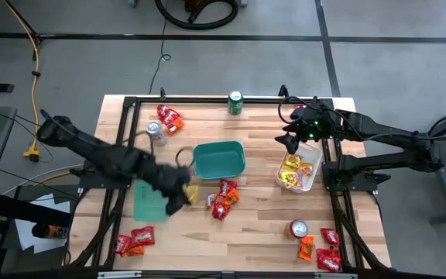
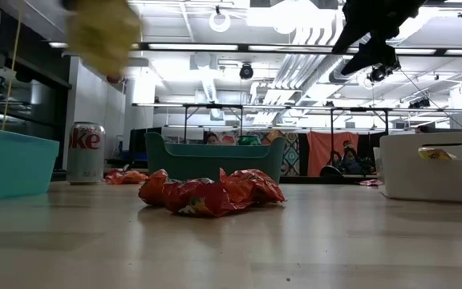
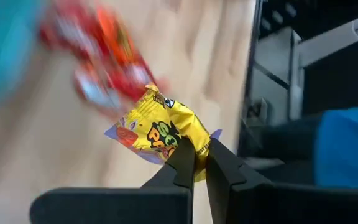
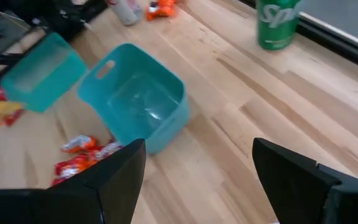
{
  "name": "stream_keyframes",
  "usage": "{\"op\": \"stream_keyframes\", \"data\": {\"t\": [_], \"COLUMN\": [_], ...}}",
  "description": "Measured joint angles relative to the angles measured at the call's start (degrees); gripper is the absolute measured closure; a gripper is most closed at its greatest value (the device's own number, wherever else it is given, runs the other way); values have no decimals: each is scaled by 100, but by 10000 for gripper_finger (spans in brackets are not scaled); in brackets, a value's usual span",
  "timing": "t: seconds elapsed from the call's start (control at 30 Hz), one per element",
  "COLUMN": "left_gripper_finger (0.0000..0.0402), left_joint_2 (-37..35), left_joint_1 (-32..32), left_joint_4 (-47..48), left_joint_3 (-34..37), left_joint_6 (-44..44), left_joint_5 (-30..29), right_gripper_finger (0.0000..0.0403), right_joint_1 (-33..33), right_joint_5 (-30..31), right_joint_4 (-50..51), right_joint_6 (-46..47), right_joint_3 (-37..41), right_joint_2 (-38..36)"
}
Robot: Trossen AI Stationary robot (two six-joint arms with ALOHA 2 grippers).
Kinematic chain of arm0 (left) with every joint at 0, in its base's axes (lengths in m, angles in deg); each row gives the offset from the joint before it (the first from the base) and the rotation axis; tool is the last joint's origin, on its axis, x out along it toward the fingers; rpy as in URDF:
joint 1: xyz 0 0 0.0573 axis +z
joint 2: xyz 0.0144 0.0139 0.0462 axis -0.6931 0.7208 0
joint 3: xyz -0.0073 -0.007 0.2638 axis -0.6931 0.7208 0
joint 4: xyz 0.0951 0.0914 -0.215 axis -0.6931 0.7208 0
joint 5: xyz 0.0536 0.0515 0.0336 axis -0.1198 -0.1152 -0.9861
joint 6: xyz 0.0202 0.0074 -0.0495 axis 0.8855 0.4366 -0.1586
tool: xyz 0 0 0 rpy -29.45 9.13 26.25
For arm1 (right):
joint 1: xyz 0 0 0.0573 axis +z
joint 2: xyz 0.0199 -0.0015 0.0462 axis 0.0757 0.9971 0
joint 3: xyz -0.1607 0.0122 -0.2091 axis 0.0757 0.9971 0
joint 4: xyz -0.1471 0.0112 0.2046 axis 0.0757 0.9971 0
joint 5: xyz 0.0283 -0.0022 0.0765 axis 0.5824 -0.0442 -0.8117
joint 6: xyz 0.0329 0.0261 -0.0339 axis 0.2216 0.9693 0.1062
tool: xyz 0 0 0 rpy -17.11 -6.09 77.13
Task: Sort candy
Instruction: Put the yellow candy into the white bin
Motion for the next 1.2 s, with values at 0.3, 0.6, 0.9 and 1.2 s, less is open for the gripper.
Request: {"op": "stream_keyframes", "data": {"t": [0.3, 0.6, 0.9, 1.2], "left_gripper_finger": [401, 401, 401, 401], "left_joint_2": [0, 291, 745, 674], "left_joint_1": [2080, 3230, 3098, 3090], "left_joint_4": [-2215, -4302, -5179, -5420], "left_joint_3": [0, -8, -4, -4], "left_joint_6": [2763, 2883, 2826, 2700], "left_joint_5": [410, 1367, 1439, 1708], "right_gripper_finger": [112, 112, 112, 112], "right_joint_1": [2, 20, 527, 688], "right_joint_5": [-820, -887, -709, -478], "right_joint_4": [-1096, -2930, -3851, -4009], "right_joint_6": [386, 466, -301, -634], "right_joint_3": [0, 0, 0, 0], "right_joint_2": [0, 35, 792, 1239]}}
